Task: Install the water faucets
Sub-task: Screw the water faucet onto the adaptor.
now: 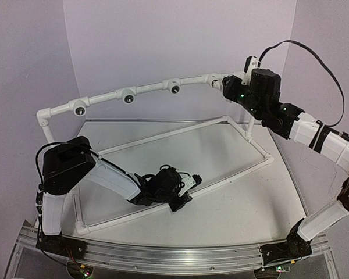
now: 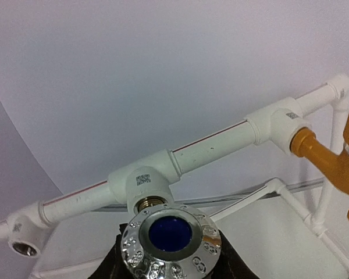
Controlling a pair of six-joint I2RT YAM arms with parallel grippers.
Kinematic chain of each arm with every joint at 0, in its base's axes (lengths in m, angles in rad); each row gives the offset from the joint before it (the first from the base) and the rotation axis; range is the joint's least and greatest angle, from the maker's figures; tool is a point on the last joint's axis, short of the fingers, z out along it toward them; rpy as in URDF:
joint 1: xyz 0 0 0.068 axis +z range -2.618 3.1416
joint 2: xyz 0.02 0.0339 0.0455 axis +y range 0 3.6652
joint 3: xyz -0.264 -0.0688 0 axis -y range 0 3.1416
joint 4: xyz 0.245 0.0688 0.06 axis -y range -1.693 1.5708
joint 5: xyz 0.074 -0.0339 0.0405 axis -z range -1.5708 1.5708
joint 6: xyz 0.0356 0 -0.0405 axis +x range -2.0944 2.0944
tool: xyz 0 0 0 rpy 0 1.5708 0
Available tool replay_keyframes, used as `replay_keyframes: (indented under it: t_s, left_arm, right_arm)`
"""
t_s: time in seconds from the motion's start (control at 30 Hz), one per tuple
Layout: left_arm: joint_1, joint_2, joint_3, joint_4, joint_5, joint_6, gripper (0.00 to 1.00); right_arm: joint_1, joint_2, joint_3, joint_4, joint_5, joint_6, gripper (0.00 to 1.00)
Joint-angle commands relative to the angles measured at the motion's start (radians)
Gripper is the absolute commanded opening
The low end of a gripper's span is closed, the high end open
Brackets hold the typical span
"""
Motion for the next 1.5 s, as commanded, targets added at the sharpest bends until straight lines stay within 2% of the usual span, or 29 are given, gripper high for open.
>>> replay_keyframes:
  t_s: [0.0,0.23,0.3,0.37,0.4,0.5,0.57,0.67,0.77,0.87,0.93,1.07,1.3,1.4,1.47]
  left_arm:
    - [-0.005,0.117,-0.080,-0.271,0.040,-0.048,0.00]
    - [-0.006,0.116,-0.080,-0.271,0.040,-0.050,0.00]
    - [-0.005,0.117,-0.079,-0.271,0.040,-0.049,0.00]
    - [-0.005,0.117,-0.080,-0.271,0.040,-0.050,0.00]
    - [-0.005,0.117,-0.079,-0.271,0.040,-0.049,0.00]
    - [-0.006,0.117,-0.080,-0.271,0.040,-0.048,0.00]
    - [-0.005,0.117,-0.080,-0.270,0.040,-0.047,0.00]
    - [-0.005,0.116,-0.080,-0.271,0.040,-0.046,0.00]
    - [-0.004,0.115,-0.080,-0.271,0.040,-0.048,0.00]
    - [-0.005,0.115,-0.080,-0.244,0.040,-0.049,0.00]
    - [-0.004,0.115,-0.079,-0.243,0.040,-0.048,0.00]
    - [-0.005,0.119,-0.073,-0.244,0.040,-0.050,0.00]
    - [-0.006,0.120,-0.071,-0.246,0.039,-0.054,0.00]
    - [-0.005,0.120,-0.072,-0.246,0.038,-0.054,0.00]
    - [-0.004,0.121,-0.071,-0.246,0.037,-0.054,0.00]
  right_arm:
    - [-0.059,0.023,-0.040,0.030,0.051,0.598,0.00]
    - [-0.105,0.020,-0.021,0.006,-0.102,1.003,0.01]
    - [-0.106,0.007,-0.017,0.007,-0.134,0.988,0.22]
    - [-0.107,-0.015,-0.014,0.007,-0.169,0.885,0.54]
    - [-0.107,-0.040,-0.024,0.009,-0.183,0.824,0.66]
    - [-0.107,-0.128,-0.058,-0.009,-0.237,0.558,0.87]
    - [-0.107,-0.197,-0.067,-0.096,-0.250,0.412,0.96]
    - [-0.107,-0.281,-0.053,-0.277,-0.276,0.149,0.98]
    - [-0.107,-0.340,-0.035,-0.421,-0.313,-0.243,0.98]
    - [-0.107,-0.361,-0.010,-0.502,-0.398,-0.700,0.96]
    - [-0.107,-0.330,0.020,-0.521,-0.375,-1.012,0.96]
    - [-0.101,-0.252,0.087,-0.513,-0.309,-1.443,0.95]
    - [-0.067,-0.136,0.098,-0.361,-0.159,-1.853,0.98]
    - [-0.046,-0.116,0.037,-0.147,-0.109,-1.945,0.98]
    - [-0.026,-0.087,0.032,-0.085,-0.064,-1.969,0.96]
